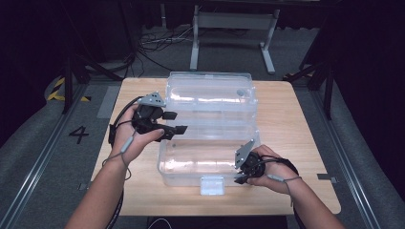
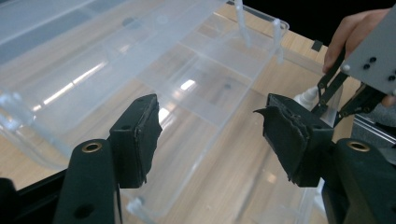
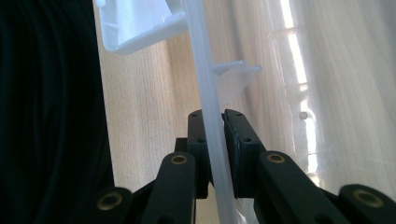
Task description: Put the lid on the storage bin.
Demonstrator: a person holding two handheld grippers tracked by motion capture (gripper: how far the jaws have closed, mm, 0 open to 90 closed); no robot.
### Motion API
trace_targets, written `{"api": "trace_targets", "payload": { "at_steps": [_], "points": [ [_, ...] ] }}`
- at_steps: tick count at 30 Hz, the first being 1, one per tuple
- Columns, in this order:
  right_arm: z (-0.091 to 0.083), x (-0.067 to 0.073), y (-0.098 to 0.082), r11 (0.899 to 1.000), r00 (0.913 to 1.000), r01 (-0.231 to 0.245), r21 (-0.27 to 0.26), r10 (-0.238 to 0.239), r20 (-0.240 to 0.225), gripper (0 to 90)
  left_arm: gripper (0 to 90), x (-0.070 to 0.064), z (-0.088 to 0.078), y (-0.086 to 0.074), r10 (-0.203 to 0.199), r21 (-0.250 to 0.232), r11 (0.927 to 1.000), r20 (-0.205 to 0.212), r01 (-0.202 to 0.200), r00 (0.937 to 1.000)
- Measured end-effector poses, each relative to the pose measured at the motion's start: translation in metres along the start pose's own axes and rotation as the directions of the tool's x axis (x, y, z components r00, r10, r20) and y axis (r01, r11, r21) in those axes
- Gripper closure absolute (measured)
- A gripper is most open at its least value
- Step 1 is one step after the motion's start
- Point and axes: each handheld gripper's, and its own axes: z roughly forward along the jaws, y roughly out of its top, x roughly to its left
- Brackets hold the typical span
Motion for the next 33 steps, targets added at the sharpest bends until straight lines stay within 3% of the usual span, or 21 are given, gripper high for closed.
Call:
{"api": "trace_targets", "payload": {
  "at_steps": [11,15,25,33],
  "points": [
    [0.0,0.0,0.0,1.0,1.0,-0.004,-0.002,0.004,-0.002,81.7,37.2,0.009,0.022,0.027,0.02,-0.001,0.9998,0.016,-0.02,0.9997],
    [0.0,0.001,0.0,1.0,0.9999,-0.015,0.0,0.015,-0.004,81.6,38.6,0.011,0.03,0.036,0.045,0.013,0.9989,0.024,-0.046,0.9987],
    [0.0,0.001,0.0,1.0,0.9999,-0.012,0.0,0.012,-0.005,81.6,41.4,0.022,0.048,0.05,0.033,0.037,0.9987,0.052,-0.035,0.9981],
    [0.0,-0.001,-0.001,1.0,1.0,0.0,-0.011,0.0,-0.004,81.6,43.4,0.032,0.06,0.056,0.026,0.025,0.9993,0.068,-0.028,0.9973]
  ]
}}
